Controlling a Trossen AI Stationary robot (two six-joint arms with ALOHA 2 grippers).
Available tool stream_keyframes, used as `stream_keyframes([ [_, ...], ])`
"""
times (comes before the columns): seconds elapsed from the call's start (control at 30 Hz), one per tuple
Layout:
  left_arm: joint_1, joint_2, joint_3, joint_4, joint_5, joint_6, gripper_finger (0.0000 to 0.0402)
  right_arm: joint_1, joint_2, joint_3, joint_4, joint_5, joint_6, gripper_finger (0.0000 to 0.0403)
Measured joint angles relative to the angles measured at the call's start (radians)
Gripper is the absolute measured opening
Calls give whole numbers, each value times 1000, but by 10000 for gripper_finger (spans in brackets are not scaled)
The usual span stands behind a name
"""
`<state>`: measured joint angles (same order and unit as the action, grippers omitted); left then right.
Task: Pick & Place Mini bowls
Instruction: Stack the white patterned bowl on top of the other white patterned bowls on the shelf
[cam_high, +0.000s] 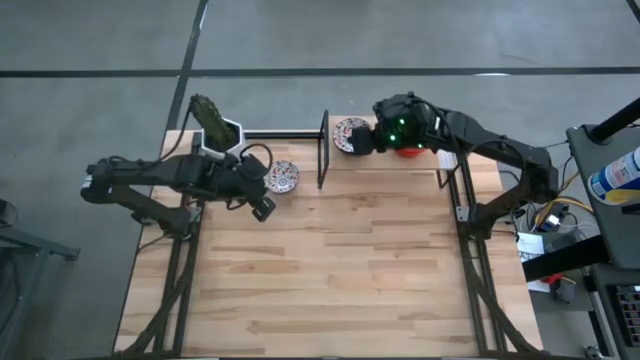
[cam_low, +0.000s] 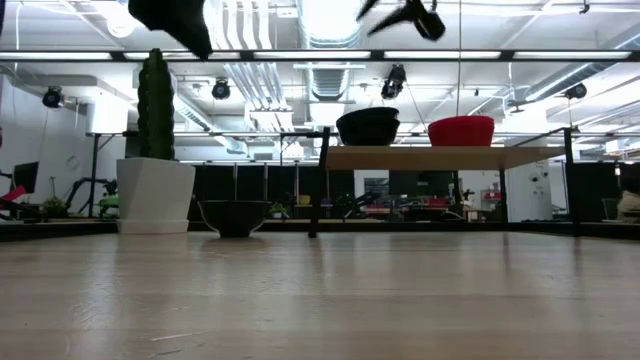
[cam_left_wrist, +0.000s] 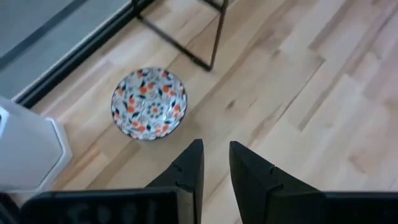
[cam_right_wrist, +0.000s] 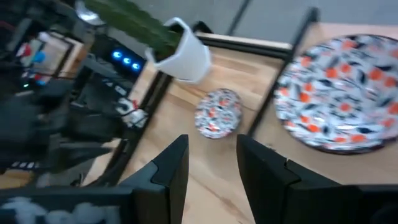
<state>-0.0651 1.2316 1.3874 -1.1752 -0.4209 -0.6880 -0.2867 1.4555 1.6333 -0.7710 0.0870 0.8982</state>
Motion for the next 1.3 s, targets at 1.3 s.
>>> stream_keyframes([
  [1.3,576,24,-516,525,340,-144,69,401,-40,162,154,271,-401,132],
])
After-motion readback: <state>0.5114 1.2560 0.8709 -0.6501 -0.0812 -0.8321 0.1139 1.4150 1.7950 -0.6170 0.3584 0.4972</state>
